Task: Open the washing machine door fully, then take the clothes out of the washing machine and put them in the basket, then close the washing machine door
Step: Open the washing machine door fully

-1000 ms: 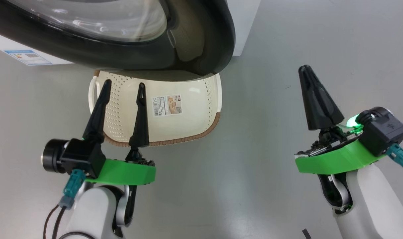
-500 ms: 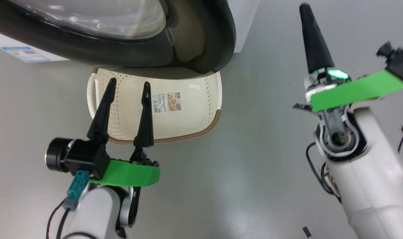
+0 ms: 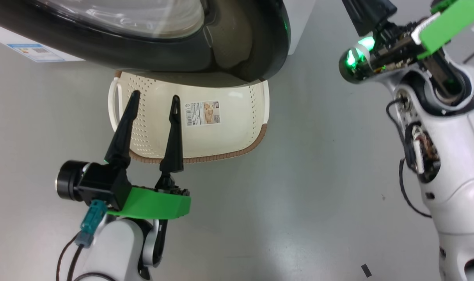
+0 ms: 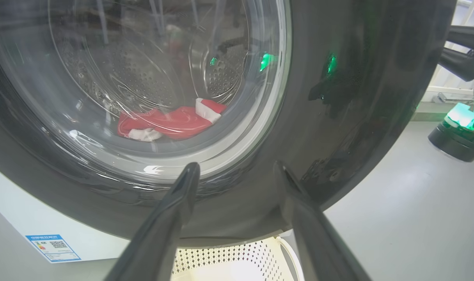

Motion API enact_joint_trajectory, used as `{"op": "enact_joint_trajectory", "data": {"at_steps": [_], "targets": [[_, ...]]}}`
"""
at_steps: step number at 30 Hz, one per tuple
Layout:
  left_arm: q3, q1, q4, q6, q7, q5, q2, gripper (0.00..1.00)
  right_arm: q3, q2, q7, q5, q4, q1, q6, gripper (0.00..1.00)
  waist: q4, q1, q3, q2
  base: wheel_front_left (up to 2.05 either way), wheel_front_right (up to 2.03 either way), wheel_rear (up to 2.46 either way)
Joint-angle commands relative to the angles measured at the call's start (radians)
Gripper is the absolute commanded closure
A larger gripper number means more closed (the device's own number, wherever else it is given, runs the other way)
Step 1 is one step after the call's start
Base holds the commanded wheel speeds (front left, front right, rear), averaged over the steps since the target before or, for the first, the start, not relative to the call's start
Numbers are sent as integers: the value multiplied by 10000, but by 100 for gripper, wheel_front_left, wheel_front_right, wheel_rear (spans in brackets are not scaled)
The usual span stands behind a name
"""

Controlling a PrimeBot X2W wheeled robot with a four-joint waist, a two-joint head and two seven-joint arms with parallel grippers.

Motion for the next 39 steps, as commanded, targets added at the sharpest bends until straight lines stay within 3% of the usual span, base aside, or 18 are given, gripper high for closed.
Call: {"op": "enact_joint_trajectory", "data": {"at_steps": [1, 9, 16, 39], "targets": [[226, -70, -230, 73, -78, -22, 174, 0, 131, 142, 124, 124, -178, -191, 8, 100, 31, 0, 27, 0, 0, 0, 0], [82, -168, -254, 117, -78, -137, 174, 0, 799, -16, 1883, 720, 1386, -1623, 8, 100, 254, 0, 246, 0, 0, 0, 0], [0, -257, -198, 158, -78, -200, 174, 0, 1488, -128, 2506, 411, 2304, -2373, 8, 100, 373, 0, 328, 0, 0, 0, 0], [178, 58, 77, 116, -78, -178, 173, 0, 2006, 99, 3267, 486, 1737, -1286, 8, 100, 429, 0, -468, 0, 0, 0, 0]]}}
